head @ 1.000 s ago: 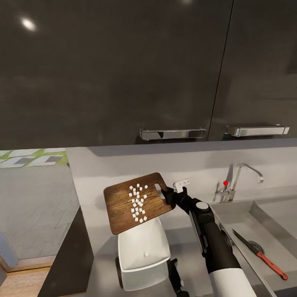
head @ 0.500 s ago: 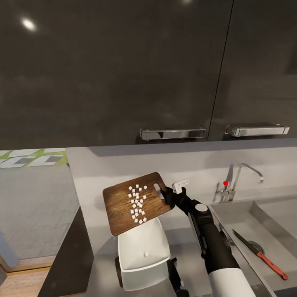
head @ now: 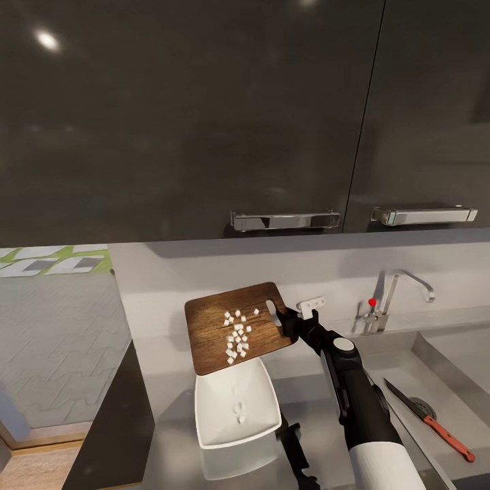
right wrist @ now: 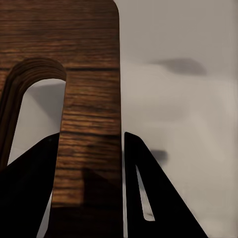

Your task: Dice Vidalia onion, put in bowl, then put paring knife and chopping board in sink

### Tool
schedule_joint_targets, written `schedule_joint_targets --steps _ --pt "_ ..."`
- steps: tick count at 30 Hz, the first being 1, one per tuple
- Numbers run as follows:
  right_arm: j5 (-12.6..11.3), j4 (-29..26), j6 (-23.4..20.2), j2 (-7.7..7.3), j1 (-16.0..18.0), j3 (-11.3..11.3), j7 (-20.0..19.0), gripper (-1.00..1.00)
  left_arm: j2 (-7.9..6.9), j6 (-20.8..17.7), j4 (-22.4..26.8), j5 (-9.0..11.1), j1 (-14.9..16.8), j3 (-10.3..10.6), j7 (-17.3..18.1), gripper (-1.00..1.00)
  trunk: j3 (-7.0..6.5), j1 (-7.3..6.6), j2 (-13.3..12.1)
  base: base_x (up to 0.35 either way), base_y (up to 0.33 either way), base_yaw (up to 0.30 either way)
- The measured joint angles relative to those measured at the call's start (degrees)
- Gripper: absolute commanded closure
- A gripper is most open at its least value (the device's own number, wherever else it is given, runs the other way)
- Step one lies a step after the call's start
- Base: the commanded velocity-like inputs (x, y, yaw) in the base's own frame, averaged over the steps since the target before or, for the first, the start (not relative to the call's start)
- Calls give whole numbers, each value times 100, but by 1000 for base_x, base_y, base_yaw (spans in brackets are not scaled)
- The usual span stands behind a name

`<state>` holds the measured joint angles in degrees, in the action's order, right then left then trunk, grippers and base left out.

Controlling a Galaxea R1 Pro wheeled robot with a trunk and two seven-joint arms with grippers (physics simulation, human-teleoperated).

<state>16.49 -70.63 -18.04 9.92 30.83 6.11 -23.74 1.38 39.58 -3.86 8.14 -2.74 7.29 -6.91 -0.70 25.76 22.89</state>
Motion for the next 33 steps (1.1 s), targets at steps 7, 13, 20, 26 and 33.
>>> schedule_joint_targets --steps 7,13,20,26,33 --pt "-4 4 9 0 0 1 -6 100 0 0 0 0 0 0 0 -100 0 0 0 0 0 0" --pt "-6 15 22 0 0 -1 -124 100 3 0 0 0 0 1 0 -100 0 0 0 0 0 0" --pt "15 226 484 0 0 3 -270 100 8 0 0 0 0 2 0 -100 0 0 0 0 0 0" --pt "19 258 546 0 0 7 -285 100 9 0 0 -6 0 2 0 -100 0 0 0 0 0 0" --pt "19 260 557 0 0 9 -286 100 9 0 0 -7 0 2 0 -100 0 0 0 0 0 0"
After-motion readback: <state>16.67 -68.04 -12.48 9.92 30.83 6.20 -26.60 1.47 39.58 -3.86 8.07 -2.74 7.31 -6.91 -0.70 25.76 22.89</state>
